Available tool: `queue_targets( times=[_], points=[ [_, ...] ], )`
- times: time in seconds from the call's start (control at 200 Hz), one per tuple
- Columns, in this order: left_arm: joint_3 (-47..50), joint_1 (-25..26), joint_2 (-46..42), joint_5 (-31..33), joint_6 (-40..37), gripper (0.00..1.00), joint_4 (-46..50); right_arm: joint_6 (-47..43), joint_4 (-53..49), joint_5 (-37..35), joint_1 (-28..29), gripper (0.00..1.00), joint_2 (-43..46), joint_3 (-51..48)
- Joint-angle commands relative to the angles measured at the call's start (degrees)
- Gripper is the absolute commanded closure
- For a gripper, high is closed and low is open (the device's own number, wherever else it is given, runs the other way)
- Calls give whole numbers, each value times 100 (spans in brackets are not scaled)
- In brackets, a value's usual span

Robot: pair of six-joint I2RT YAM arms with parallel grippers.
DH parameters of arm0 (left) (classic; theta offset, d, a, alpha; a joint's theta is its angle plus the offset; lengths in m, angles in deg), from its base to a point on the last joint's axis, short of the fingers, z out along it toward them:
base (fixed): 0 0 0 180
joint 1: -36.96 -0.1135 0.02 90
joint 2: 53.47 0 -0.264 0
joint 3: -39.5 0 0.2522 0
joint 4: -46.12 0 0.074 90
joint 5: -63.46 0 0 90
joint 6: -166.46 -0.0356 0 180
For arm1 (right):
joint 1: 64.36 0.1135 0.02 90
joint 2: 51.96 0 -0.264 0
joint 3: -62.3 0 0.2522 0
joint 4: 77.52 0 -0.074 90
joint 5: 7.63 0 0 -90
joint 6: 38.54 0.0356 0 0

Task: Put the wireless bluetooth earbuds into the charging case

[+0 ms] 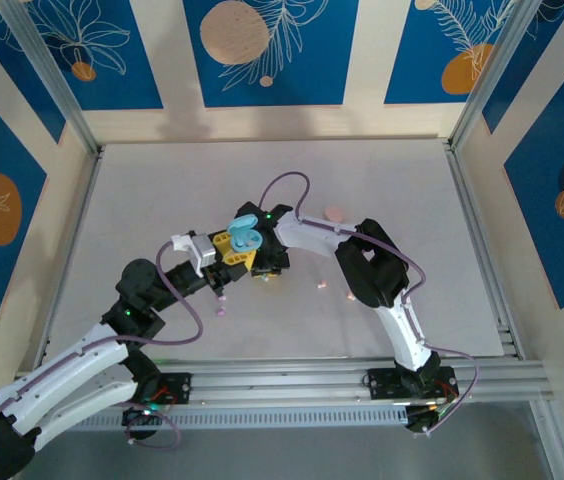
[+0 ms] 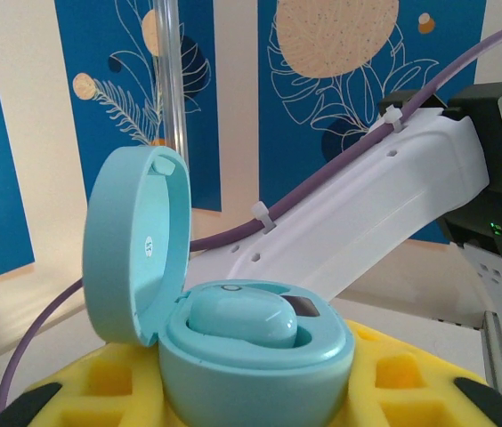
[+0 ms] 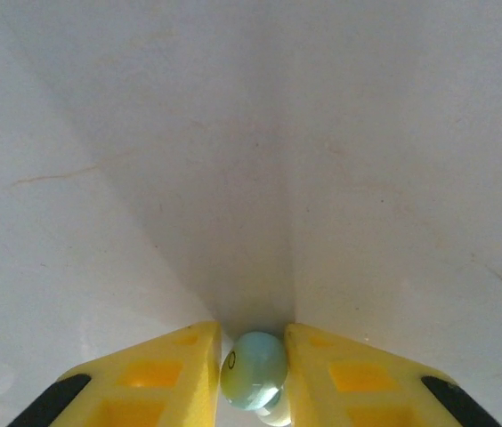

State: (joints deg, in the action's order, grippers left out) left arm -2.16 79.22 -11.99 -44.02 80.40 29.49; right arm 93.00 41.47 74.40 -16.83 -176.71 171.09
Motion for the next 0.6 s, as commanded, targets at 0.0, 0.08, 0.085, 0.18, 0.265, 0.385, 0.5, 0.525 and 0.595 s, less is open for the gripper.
queue_targets(
  times=[0.0,0.08,0.085,0.18,0.265,0.385,0.5,0.525,0.595],
  points=[
    [-172,23,-10,69,-17,77,-144,50,-183,-130,0,71,-164,105],
    [-172,26,1,57,-8,77,-142,108,-141,-53,1,71,-155,104],
    [-172,23,1,58,-8,77,-142,108,-138,-50,-3,71,-155,100],
    [-171,22,10,53,-4,77,-155,125,-109,-15,-3,73,-130,96],
    [-172,28,5,51,-8,77,-147,144,-142,-59,0,71,-105,106],
    [-163,28,1,60,-2,77,-155,144,-223,-215,-3,70,-93,155],
    [-154,22,19,57,1,77,-165,122,-390,-401,9,68,-140,257],
    [-161,28,19,60,0,77,-174,95,-460,-462,13,69,-167,310],
    [-154,22,19,67,1,77,-178,66,-514,-454,20,71,-215,365]
  ],
)
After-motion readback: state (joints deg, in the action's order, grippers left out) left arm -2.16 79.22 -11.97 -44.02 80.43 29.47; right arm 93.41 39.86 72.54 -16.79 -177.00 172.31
